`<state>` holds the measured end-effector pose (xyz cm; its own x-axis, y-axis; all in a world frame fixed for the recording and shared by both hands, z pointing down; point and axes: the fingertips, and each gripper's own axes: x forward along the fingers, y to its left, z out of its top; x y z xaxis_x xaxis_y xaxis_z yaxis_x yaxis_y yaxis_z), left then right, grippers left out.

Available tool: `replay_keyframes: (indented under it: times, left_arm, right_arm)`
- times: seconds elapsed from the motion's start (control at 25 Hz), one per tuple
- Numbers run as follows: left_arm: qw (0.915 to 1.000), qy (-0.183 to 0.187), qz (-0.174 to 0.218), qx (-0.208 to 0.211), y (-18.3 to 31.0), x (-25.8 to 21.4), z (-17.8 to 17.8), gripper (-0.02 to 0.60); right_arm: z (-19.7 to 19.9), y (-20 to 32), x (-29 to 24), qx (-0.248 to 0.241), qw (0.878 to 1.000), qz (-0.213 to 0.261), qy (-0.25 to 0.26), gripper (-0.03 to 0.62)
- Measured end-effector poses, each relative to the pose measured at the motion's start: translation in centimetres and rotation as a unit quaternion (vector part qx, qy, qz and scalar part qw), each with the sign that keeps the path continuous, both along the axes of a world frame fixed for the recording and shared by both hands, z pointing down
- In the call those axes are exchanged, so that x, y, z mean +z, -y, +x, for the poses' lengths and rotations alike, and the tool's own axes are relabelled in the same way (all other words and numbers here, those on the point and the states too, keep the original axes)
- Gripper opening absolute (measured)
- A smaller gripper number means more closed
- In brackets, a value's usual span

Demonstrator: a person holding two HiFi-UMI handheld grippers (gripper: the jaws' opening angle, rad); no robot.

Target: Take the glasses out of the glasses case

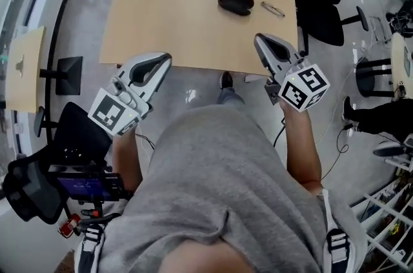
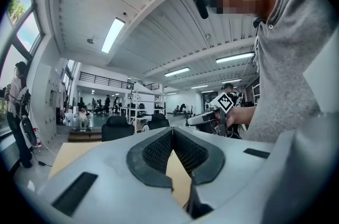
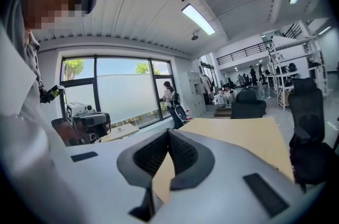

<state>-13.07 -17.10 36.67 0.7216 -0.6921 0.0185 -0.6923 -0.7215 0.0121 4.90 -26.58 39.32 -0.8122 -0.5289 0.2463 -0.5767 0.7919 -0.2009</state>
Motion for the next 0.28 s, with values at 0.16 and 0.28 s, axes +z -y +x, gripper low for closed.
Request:
replay_keyframes:
  times: [0.16,0.28]
  left_arm:
    - [1.0,-0.004,-0.003,0.0,-0.6,-0.3,0.6,0.006]
    - [1.0,-0.005,-0.006,-0.006,-2.9,-0.3,0.1,0.006]
  right_arm:
    - [0.6,-1.2,-0.8,-0.003,1.0,-0.003,0.0,0.008]
    - [0.2,-3.5,-1.3,-0.006,1.0,0.0,-0.006,0.008]
